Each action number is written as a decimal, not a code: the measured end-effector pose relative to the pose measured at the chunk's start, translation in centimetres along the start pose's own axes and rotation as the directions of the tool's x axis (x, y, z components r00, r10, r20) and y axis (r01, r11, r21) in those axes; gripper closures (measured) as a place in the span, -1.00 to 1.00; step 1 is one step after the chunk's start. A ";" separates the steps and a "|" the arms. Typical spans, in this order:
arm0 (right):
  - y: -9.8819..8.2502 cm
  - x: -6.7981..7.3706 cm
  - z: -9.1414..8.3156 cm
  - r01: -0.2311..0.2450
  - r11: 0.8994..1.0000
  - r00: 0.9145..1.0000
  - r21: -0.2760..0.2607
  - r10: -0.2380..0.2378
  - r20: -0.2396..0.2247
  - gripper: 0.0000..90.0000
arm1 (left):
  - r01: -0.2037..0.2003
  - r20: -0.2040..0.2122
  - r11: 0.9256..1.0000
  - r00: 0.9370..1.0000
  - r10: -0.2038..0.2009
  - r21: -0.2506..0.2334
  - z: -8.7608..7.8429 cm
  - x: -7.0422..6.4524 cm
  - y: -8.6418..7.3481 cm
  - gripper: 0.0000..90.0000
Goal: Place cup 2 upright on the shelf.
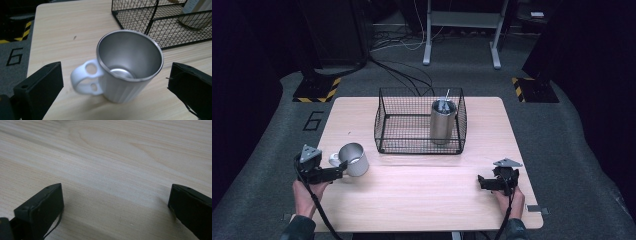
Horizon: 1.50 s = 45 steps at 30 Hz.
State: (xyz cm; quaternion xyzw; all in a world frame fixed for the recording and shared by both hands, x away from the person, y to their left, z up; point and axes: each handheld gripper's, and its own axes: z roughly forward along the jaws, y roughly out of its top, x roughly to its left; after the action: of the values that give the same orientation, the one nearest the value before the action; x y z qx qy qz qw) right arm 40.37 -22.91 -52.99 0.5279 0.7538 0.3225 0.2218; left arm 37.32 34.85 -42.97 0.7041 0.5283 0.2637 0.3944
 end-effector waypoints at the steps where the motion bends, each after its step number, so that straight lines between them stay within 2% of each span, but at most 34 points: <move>1: 0.0 0.0 0.0 0.000 1.000 1.000 0.000 0.000 0.000 -1.00 | -0.010 -0.001 1.000 1.000 0.010 0.002 0.3 -0.2 0.3 -1.00; 11: 0.0 0.0 0.0 0.000 1.000 1.000 0.000 0.000 0.000 -1.00 | -0.099 0.011 0.995 0.995 0.099 0.031 3.3 -1.5 2.0 -1.00; 17: 0.0 0.0 0.0 0.007 1.000 1.000 0.002 -0.007 0.000 -1.00 | -0.091 0.014 0.995 0.996 0.090 0.051 4.8 -1.5 2.0 -1.00; 19: 0.0 0.0 0.0 0.008 1.000 1.000 0.002 -0.008 0.000 -1.00 | -0.095 0.003 0.993 0.996 0.095 0.065 5.3 -1.4 1.9 -1.00; 22: 0.0 0.0 0.0 0.008 1.000 1.000 0.002 -0.008 0.000 -1.00 | -0.085 0.016 0.993 0.996 0.084 0.081 5.8 -1.3 1.7 -0.99; 26: 0.0 0.0 0.0 0.008 1.000 1.000 0.002 -0.008 0.000 -1.00 | -0.109 0.014 0.990 0.994 0.108 0.089 6.4 -1.5 1.2 -0.91; 34: 0.0 0.0 0.0 0.008 1.000 1.000 0.002 -0.008 0.000 -1.00 | -0.110 0.005 0.991 0.994 0.110 0.072 6.3 -1.7 0.8 -0.87; 37: 0.0 0.0 0.0 0.005 1.000 1.000 0.001 -0.005 0.001 -1.00 | -0.139 -0.001 0.988 0.990 0.140 0.073 6.1 -1.9 0.8 -0.86; 38: 0.0 0.0 0.0 0.003 1.000 1.000 0.000 -0.003 0.001 -1.00 | -0.138 -0.003 0.988 0.990 0.138 0.064 6.1 -2.0 0.7 -0.86; 45: 0.0 0.0 0.1 0.007 1.000 1.000 0.000 -0.007 0.002 -1.00 | -0.136 0.014 0.988 0.991 0.135 0.076 5.3 -2.0 1.2 -0.86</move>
State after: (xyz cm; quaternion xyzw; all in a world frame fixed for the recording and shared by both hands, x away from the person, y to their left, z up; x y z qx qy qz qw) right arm 40.45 -22.93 -53.01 0.5254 0.7556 0.3211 0.2235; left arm 41.50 31.34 -44.83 0.7542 0.4873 0.2661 0.3505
